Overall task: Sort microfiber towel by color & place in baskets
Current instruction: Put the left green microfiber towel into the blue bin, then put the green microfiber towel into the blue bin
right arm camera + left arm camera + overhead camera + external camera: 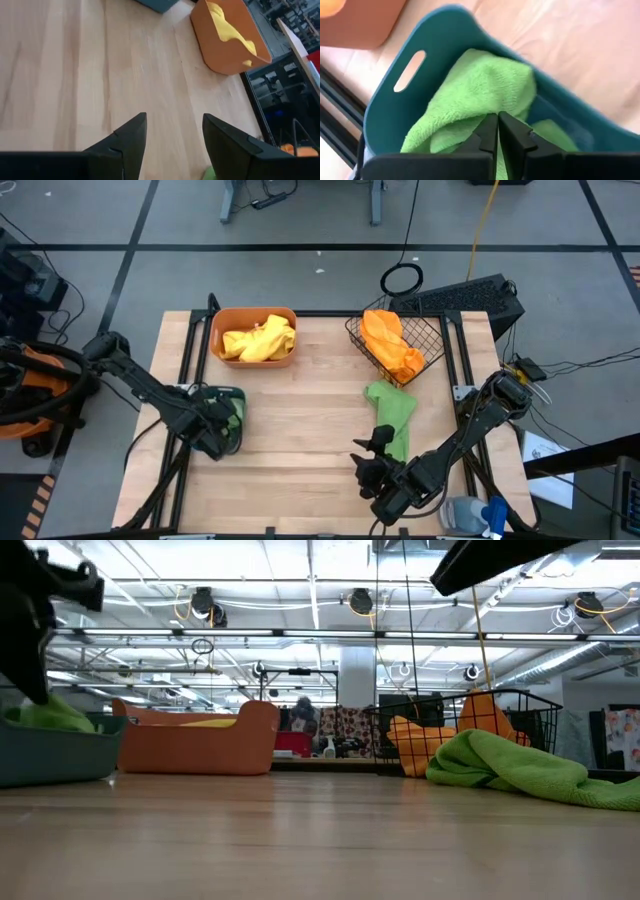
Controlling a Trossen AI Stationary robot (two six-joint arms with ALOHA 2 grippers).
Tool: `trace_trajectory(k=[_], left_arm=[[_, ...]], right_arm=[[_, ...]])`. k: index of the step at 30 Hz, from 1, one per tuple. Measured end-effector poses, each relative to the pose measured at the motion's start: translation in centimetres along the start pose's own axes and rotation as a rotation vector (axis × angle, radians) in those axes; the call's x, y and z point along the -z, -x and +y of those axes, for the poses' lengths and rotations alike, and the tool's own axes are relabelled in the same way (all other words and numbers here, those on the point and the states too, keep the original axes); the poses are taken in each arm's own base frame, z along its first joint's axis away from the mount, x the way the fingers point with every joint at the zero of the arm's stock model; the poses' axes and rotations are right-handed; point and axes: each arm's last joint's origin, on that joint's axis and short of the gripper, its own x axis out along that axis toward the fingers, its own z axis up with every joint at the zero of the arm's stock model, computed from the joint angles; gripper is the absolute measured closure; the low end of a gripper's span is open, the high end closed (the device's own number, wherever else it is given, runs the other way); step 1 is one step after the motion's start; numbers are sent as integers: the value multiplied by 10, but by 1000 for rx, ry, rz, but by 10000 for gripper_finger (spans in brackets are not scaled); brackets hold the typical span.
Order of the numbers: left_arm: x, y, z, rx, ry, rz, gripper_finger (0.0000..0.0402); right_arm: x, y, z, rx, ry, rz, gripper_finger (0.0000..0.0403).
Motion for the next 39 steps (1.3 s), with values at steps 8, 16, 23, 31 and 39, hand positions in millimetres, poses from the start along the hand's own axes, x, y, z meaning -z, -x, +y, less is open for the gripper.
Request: trace_trajectory(k=[8,16,23,31,39], left_arm=[[-16,45,-11,105,28,-206,368],[-30,58,-26,164,8,-521,368],[-39,60,-36,142,42,-761,368],[-36,46,-41,131,38,-769,368],[-37,47,-44,161,55,-769,368]], right_arm=[[17,2,-8,-27,-58,193,220],[36,-3,-23,119,-250,330,219],[72,-36,-19,77,-322,495,137],[112,-64,-28,221,-545,536,74],[130,-85,-28,234,-682,411,74]])
